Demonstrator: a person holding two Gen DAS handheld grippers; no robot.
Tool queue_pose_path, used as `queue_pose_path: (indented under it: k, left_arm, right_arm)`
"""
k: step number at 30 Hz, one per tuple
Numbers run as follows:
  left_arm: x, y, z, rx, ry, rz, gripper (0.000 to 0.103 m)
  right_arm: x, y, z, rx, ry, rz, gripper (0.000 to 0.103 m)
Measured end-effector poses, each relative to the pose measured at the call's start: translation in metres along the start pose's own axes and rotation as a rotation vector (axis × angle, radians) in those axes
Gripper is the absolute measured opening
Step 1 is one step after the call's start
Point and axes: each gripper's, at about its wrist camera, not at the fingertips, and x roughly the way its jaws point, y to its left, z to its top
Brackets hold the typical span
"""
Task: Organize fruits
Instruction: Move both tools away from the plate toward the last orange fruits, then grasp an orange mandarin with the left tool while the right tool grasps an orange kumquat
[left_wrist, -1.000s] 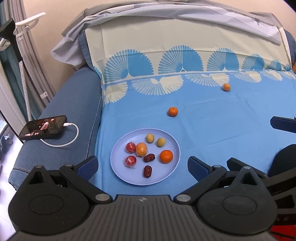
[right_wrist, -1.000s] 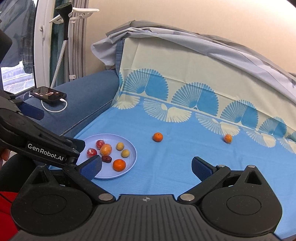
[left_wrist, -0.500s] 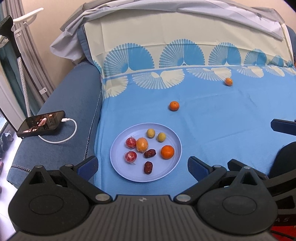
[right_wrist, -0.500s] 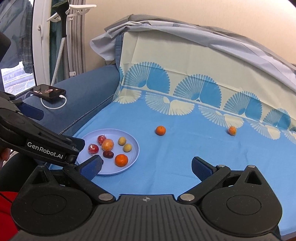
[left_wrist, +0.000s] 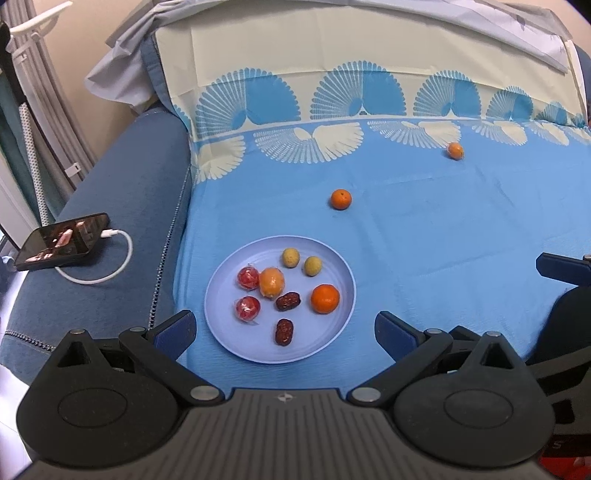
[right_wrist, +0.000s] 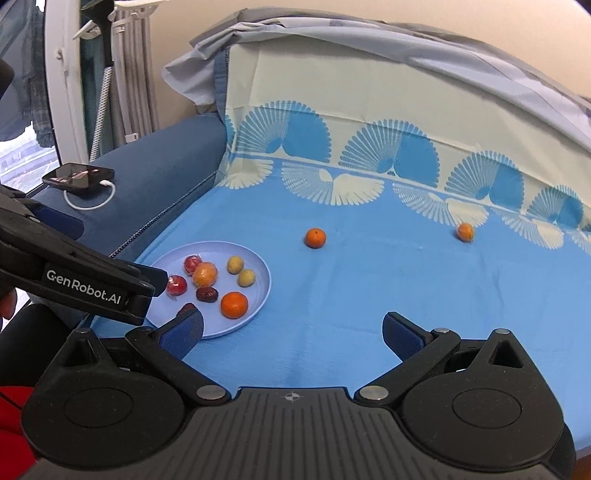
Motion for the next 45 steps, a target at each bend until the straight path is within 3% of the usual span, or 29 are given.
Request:
queue_pose_path:
  k: [11, 23, 28, 33, 42, 45]
  left_arm:
    - [0.032, -0.022, 0.027, 0.010, 0.042, -0.048, 0.103]
    - [0.112, -0.055, 0.103, -0.015, 0.084, -0.073, 0.103]
    - [0.174, -0.065, 0.135, -0.018, 0.102, -0.060, 0.103]
    - [0.246, -0.067, 0.161, -0.059, 0.124, -0.084, 0.103]
    - [0.344, -0.078, 0.174, -0.006, 0.177, -0.057, 0.103]
    - [0.366, -0.077, 0.169, -0.005, 0.231, -0.057, 0.103]
  right_arm:
    - [0.022, -0.036, 0.000, 0.089, 0.038, -0.067, 0.102]
    - [0.078, -0.129, 0.019, 0.176, 0.017, -0.268, 0.102]
    - [0.133, -0.175, 0.041, 0.175, -0.021, -0.332, 0.102]
    - [0.206, -0.229, 0.066, 0.217, -0.035, -0.340, 0.102]
    - [0.343, -0.305, 0.089, 0.290, 0.060, -0.381, 0.102]
    - [0.377, -0.322, 0.092, 0.315, 0.140, -0.405, 0.103]
